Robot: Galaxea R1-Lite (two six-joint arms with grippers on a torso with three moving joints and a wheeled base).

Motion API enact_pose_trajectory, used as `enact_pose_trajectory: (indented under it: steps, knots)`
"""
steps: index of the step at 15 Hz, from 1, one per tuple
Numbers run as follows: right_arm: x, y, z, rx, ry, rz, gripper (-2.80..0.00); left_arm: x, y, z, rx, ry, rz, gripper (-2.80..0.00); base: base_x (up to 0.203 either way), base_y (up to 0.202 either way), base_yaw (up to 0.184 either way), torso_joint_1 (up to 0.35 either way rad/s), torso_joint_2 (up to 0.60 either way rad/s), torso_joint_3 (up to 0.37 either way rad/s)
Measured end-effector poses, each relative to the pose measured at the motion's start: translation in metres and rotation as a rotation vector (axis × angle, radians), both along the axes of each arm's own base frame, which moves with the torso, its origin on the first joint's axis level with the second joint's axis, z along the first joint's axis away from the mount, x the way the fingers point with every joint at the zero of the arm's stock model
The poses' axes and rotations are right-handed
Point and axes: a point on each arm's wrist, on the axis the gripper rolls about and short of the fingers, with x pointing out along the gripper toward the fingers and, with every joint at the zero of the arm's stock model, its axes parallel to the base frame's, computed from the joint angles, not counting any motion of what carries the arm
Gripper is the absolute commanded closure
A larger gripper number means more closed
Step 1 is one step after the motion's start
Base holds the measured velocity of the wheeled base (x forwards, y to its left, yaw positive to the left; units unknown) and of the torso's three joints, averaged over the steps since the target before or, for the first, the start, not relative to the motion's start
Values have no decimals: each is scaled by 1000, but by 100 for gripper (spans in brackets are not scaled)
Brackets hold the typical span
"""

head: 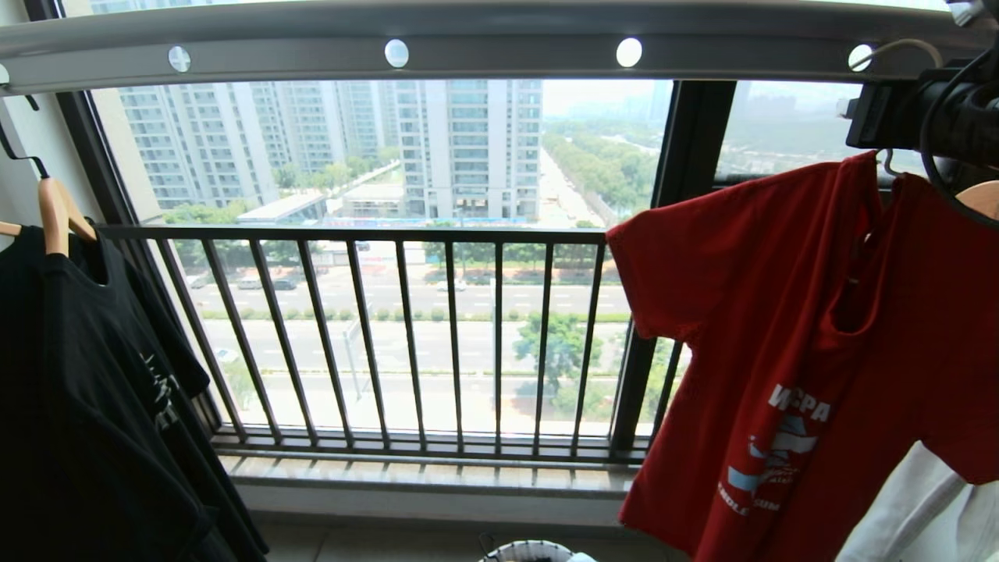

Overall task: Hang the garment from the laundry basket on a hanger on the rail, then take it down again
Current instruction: Take the clothes off the clothes rack

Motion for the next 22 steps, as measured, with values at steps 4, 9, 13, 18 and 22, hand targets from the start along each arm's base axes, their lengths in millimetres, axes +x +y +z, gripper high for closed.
enact_pose_trajectory:
  steps: [4, 9, 13, 18, 22]
  knots:
    - [-5, -2, 4, 1, -15, -4, 0, 0, 0, 0, 0, 0, 0, 0, 0, 0, 0, 0, 0, 0]
    - [-13, -3, 11, -17, -34, -7, 0, 0, 0, 0, 0, 0, 1, 0, 0, 0, 0, 0, 0, 0]
    - [-24, -4, 17, -18, -49, -11, 0, 0, 0, 0, 0, 0, 0, 0, 0, 0, 0, 0, 0, 0]
    - [-41, -5, 28, -35, -93, -11, 0, 0, 0, 0, 0, 0, 1, 0, 0, 0, 0, 0, 0, 0]
    - [-46, -4, 27, -34, -97, -8, 0, 0, 0, 0, 0, 0, 1, 0, 0, 0, 0, 0, 0, 0]
